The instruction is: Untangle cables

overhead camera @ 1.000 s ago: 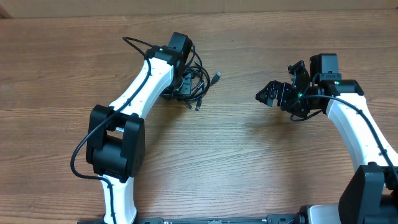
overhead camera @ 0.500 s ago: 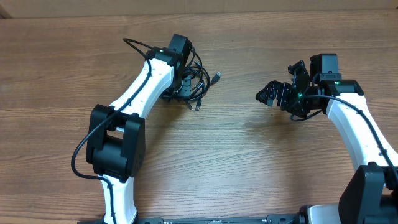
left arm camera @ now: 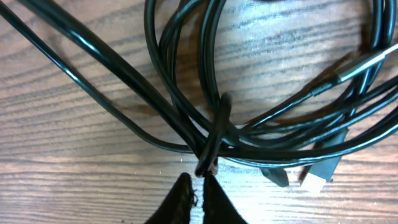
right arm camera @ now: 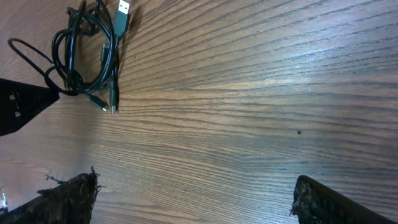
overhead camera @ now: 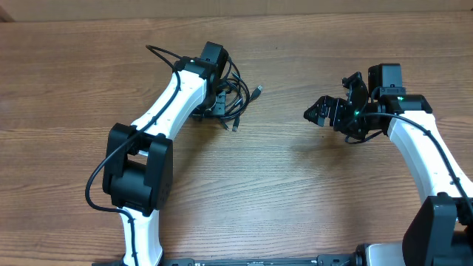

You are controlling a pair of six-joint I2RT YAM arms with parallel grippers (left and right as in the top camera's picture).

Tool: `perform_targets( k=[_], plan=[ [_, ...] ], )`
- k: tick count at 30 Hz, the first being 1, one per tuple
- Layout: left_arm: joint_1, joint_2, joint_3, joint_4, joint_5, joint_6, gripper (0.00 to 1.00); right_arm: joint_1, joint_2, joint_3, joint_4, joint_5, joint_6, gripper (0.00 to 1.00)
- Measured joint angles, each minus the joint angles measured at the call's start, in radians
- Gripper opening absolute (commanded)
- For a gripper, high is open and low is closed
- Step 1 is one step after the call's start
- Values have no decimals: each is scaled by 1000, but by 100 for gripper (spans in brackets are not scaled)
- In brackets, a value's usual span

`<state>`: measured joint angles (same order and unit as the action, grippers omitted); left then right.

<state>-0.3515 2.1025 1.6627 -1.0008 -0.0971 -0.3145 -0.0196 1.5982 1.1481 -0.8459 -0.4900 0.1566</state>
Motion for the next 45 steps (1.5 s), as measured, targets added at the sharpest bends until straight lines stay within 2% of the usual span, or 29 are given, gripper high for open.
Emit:
perform_targets(
  k=[7,12,16,21,25,29,33,42,43,45],
  plan=[
    [0,0,-1,32,-10,0,6,0,0,0,1,0,1,100],
    [0,0,-1,57,-13,0,13,0,0,0,0,0,0,100],
    [0,1,-1,80,-13,0,14,0,0,0,1,0,0,100],
    [0,26,-1,85,-13,0,12,0,0,0,0,0,0,100],
    [0,60,-1,85,-17,0,4,0,0,0,0,0,0,100],
    [1,60,0,81,-15,0,4,0,0,0,0,0,1,100],
    [1,65,36,-34,12,0,4,0,0,0,1,0,0,100],
    [1,75,96,-451,57,8,4,0,0,0,1,0,0,100],
    [1,75,96,-468,66,14,6,0,0,0,1,0,0,100],
    [2,76,96,-478,125,51,28,0,0,0,0,0,0,100]
  ],
)
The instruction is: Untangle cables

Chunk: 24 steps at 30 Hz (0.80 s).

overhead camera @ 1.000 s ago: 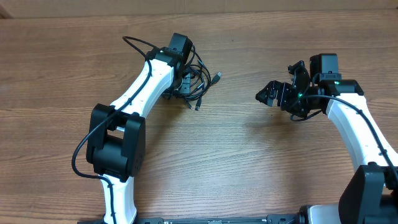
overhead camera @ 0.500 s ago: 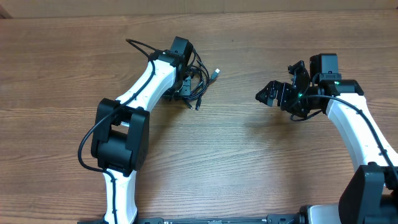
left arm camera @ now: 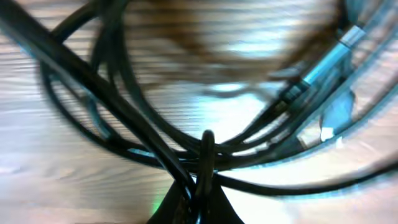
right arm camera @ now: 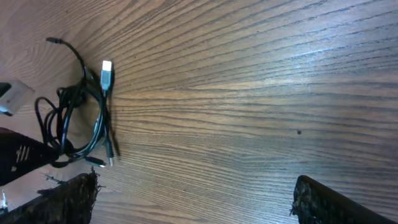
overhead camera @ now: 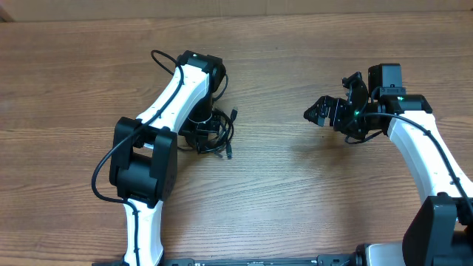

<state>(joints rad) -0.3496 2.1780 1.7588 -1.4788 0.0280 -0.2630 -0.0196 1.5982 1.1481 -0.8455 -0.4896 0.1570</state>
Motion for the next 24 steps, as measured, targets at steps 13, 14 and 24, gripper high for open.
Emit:
perform_targets(
  k=[13,14,24],
  plan=[
    [2,5,169,-6,175,27,50,0,0,0,0,0,0,100],
    [2,5,189,-7,158,21,45,0,0,0,0,0,0,100],
    [36,5,216,67,76,-18,4,0,0,0,97,-20,0,100]
  ],
)
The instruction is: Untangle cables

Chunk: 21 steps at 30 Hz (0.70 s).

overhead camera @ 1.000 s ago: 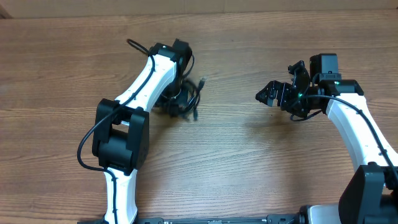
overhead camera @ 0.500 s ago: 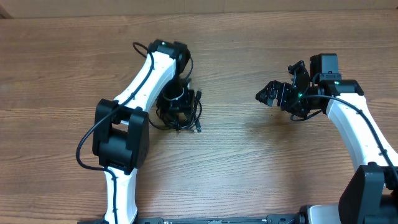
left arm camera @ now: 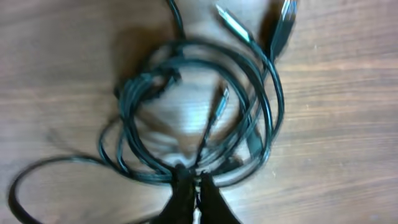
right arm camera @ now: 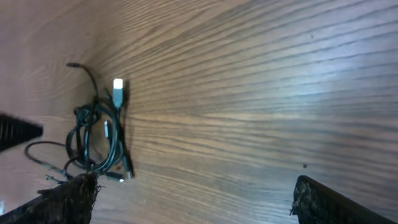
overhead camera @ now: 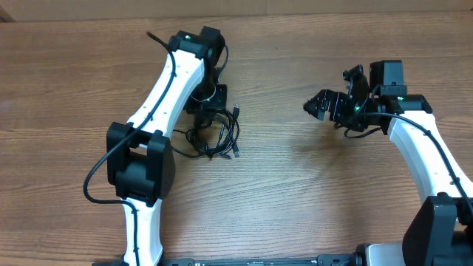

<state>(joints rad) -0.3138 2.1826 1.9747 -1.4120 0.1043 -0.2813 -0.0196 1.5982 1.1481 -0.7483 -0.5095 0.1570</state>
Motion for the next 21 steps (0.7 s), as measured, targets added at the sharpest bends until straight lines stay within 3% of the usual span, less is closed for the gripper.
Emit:
perform_targets(
  k=[3,7,11,17,21],
  plan=[
    [48,0,0,2,11,5,4,0,0,0,3,-66,17,98],
    [121,-2,-55,46,17,16,4,18,0,0,-2,-220,-3,71],
    [160,-2,-166,131,56,55,4,95,0,0,-15,-276,-5,57],
    [153,-2,-309,281,123,96,4,298,0,0,55,-204,71,33],
    [144,-2,-344,323,144,102,4,433,0,0,130,-72,156,31]
  ],
)
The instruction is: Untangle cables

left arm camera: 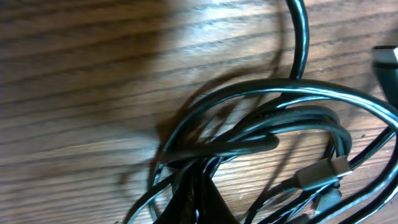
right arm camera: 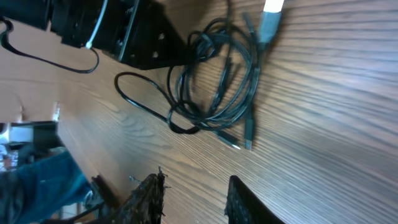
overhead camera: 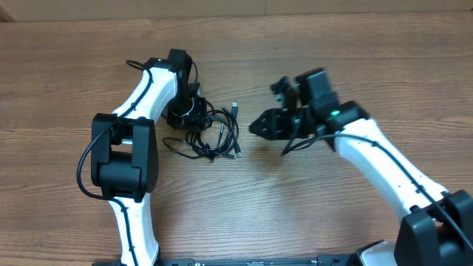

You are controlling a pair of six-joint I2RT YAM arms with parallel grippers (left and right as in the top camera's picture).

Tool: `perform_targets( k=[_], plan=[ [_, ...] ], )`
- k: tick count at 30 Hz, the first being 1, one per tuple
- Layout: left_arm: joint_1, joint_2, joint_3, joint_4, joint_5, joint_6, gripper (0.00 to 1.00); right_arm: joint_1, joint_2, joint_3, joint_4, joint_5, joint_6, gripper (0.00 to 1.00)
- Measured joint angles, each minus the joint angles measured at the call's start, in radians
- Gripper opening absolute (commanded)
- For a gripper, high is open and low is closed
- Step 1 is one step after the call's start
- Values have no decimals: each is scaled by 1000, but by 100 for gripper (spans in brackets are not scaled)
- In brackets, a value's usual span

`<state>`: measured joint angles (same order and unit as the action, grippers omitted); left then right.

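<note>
A tangle of black cables lies on the wooden table left of centre, with a USB plug sticking out at its top right. My left gripper sits at the bundle's left edge. In the left wrist view the left gripper is shut on strands of the cable loops. My right gripper hovers just right of the tangle, open and holding nothing. In the right wrist view the bundle lies ahead of the right gripper, with the plug at the top.
Bare wooden table surrounds the tangle. A loose cable loop trails out of the bundle on its left side. The left arm's black wrist sits close behind the bundle in the right wrist view.
My right gripper has moved from the right part of the table to just right of the tangle, with its jaws set narrower. The left gripper sits farther left and closer to the table.
My left gripper was shut on the bundle near the table's upper middle while the right gripper stood wide open far right. The left then shifted the tangle down and left, then held it from higher up. Now the tangle lies between both grippers.
</note>
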<state>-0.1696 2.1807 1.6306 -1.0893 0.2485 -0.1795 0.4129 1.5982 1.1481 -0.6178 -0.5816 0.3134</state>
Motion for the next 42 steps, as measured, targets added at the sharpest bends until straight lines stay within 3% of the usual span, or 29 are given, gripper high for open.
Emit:
perform_targets(
  k=[3,8,11,25,26,28,29,30,42],
  plan=[
    [-6,-10,-26,38,10,-1,4,93,0,0,55,93,61,25],
    [-6,-41,-87,116,40,-8,4,201,53,0,112,201,159,28],
    [-6,-43,-98,133,74,-8,4,234,105,0,134,225,193,37],
    [-8,-43,-106,147,111,-4,4,298,302,0,364,241,323,36],
    [-10,-43,-106,147,111,-4,4,298,311,0,368,241,329,33],
    [-11,-43,-106,146,111,-4,4,298,331,0,374,241,344,19],
    [-14,-43,-106,146,112,-4,4,298,341,0,379,239,352,7],
    [-18,-43,-106,146,113,-4,4,298,346,0,382,238,356,4],
    [-52,-52,-122,185,51,-51,4,203,292,0,355,77,351,4]
  ],
)
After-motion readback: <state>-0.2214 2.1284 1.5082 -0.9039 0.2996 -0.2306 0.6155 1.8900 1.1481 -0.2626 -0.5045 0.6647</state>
